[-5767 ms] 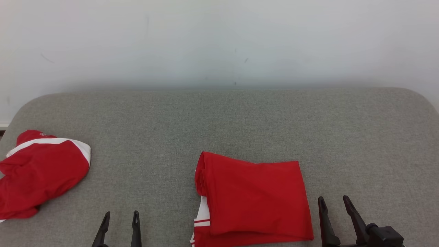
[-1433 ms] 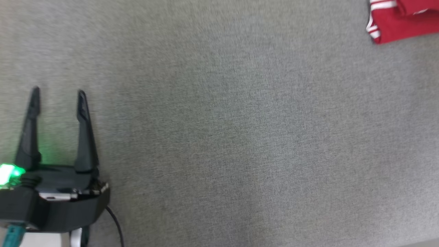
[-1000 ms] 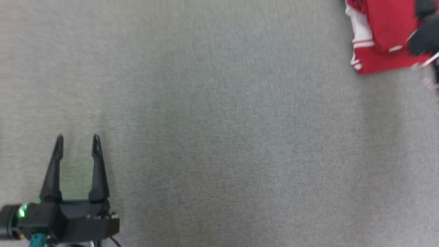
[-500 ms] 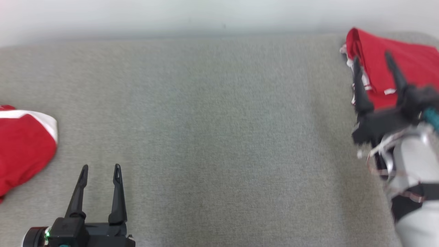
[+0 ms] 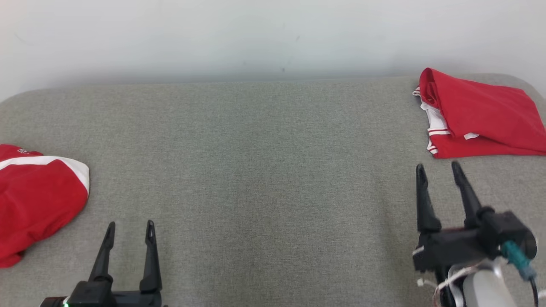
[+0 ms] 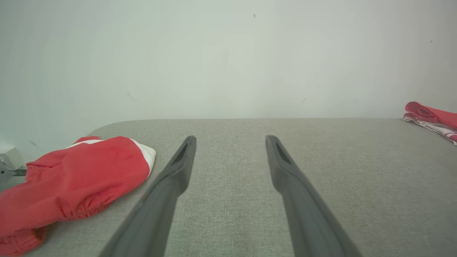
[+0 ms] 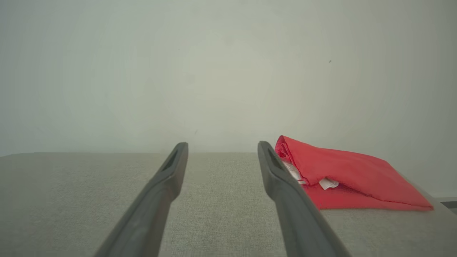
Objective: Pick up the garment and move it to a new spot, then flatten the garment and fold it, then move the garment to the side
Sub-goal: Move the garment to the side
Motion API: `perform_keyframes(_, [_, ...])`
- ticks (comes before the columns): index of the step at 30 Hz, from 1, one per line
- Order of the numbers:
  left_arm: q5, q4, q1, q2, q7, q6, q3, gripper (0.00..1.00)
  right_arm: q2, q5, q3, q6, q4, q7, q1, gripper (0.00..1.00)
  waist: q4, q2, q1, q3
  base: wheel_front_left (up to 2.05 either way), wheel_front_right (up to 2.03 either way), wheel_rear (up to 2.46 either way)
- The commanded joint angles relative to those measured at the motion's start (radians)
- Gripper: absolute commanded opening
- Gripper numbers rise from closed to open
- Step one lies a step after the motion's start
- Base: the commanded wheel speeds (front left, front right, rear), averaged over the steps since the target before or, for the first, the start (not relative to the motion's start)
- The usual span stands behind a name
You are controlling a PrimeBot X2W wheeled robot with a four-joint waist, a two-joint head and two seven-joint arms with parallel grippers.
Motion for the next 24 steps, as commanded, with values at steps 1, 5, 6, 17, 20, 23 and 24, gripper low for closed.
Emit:
perform_keyframes(1, [-0.007, 0.006, 0.012, -0.002, -0.002, 0.006, -0.010, 1.00, 0.025, -0.011, -0.008, -0.003, -0.040, -0.001, 0.053, 1.00, -0.006, 0.0001, 0.0003, -0.002, 0.00, 0.00, 0.00])
perform_keyframes(5, [0.005, 0.013, 0.014, -0.001, -0.002, 0.017, -0.011, 1.00, 0.053, 0.007, 0.003, -0.003, -0.095, -0.001, 0.115, 1.00, -0.013, 0.0001, 0.0003, -0.003, 0.00, 0.00, 0.00])
perform_keyframes(6, [0.003, 0.019, 0.016, -0.002, -0.002, 0.021, -0.014, 1.00, 0.057, 0.001, 0.003, -0.003, -0.102, -0.001, 0.134, 1.00, -0.014, 0.0001, 0.0003, -0.004, 0.00, 0.00, 0.00])
perform_keyframes(17, [-0.005, 0.066, 0.039, -0.001, -0.002, 0.053, -0.033, 1.00, 0.074, 0.013, 0.011, -0.003, -0.083, -0.001, 0.244, 1.00, -0.019, 0.0001, 0.0003, -0.042, 0.00, 0.00, 0.00])
perform_keyframes(20, [0.003, 0.075, 0.043, -0.001, -0.002, 0.057, -0.035, 1.00, 0.075, 0.022, 0.012, -0.003, -0.081, -0.001, 0.246, 1.00, -0.020, 0.0001, 0.0003, -0.048, 0.00, 0.00, 0.00])
perform_keyframes(23, [0.009, 0.077, 0.045, -0.001, -0.002, 0.059, -0.033, 1.00, 0.074, 0.020, 0.014, -0.003, -0.082, -0.001, 0.252, 1.00, -0.019, 0.0001, 0.0003, -0.056, 0.00, 0.00, 0.00])
perform_keyframes(24, [0.007, 0.076, 0.047, -0.001, -0.002, 0.061, -0.031, 1.00, 0.075, 0.019, 0.015, -0.003, -0.082, -0.001, 0.255, 1.00, -0.018, 0.0001, 0.0003, -0.059, 0.00, 0.00, 0.00])
